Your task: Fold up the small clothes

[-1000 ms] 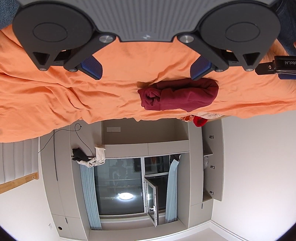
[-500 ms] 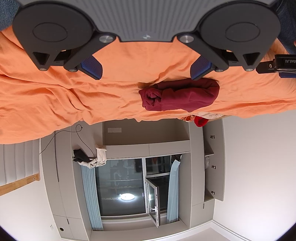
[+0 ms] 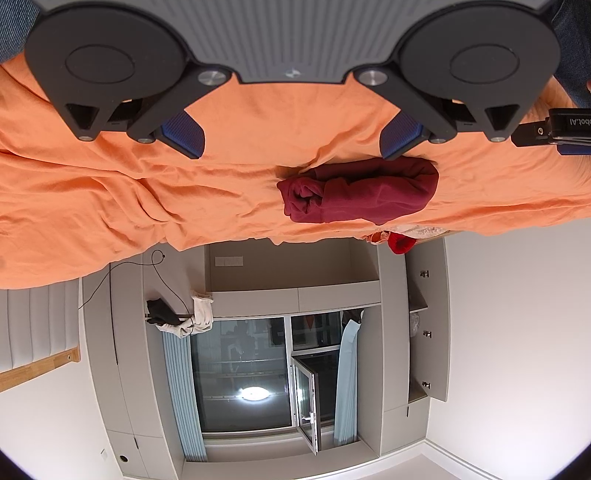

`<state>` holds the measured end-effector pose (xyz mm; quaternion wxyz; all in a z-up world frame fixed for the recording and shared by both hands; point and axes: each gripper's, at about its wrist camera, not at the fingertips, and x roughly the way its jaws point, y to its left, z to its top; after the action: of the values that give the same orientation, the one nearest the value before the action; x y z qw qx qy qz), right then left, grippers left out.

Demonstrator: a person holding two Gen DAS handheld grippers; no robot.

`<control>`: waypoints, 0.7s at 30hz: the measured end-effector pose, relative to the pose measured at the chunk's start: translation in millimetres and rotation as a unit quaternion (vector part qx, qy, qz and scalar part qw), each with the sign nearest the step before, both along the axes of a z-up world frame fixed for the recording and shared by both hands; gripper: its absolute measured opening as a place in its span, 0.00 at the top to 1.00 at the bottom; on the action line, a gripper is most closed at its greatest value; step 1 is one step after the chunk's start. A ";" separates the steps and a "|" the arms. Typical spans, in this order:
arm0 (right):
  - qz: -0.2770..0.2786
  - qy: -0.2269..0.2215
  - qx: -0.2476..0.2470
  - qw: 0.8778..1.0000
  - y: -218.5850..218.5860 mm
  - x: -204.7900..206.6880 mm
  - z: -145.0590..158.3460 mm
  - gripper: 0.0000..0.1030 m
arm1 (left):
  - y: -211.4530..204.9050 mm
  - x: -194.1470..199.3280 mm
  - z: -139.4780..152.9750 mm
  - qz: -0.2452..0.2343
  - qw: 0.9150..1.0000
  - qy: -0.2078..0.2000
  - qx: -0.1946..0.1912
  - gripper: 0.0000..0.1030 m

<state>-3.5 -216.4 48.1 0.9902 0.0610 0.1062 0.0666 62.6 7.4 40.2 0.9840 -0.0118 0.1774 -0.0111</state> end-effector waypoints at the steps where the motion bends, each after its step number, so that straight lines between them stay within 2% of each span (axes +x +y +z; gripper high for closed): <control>1: 0.000 0.000 0.000 1.000 0.0 0.1 -1.2 0.00 | 0.0 -0.1 0.1 0.000 1.000 0.000 0.000 0.01; 21: 0.000 0.001 0.000 1.000 0.3 -0.5 -2.1 0.00 | -1.5 0.1 0.4 0.008 1.000 0.005 0.010 0.00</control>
<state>-4.0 -216.1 46.0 0.9901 0.0610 0.1074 0.0662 62.7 6.0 40.5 0.9832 -0.0035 0.1824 -0.0016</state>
